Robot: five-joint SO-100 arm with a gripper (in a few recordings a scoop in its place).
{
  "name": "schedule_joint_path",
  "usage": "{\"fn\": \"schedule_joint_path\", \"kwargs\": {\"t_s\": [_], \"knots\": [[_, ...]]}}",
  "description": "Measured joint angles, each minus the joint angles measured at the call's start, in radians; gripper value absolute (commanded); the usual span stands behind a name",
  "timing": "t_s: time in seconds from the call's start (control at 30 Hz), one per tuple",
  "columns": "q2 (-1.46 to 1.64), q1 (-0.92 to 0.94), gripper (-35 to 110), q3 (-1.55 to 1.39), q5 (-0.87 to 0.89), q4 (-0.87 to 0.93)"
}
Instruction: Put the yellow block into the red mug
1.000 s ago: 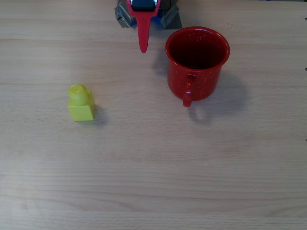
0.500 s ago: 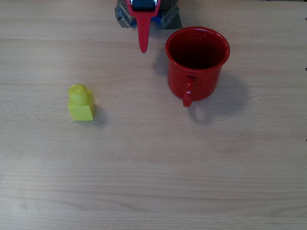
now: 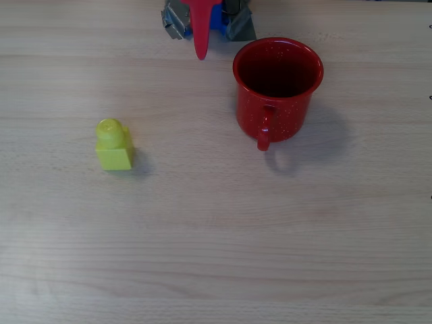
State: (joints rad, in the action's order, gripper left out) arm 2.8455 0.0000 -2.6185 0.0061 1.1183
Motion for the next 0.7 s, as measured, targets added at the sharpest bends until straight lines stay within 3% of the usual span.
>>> {"fn": "schedule_joint_path", "kwargs": {"t_s": [0.4,0.7], "knots": [[-0.354,0.129,0,0.359,-0.046,0.052],[-0.595,0.204,0,0.703,-0.063,0.247]]}}
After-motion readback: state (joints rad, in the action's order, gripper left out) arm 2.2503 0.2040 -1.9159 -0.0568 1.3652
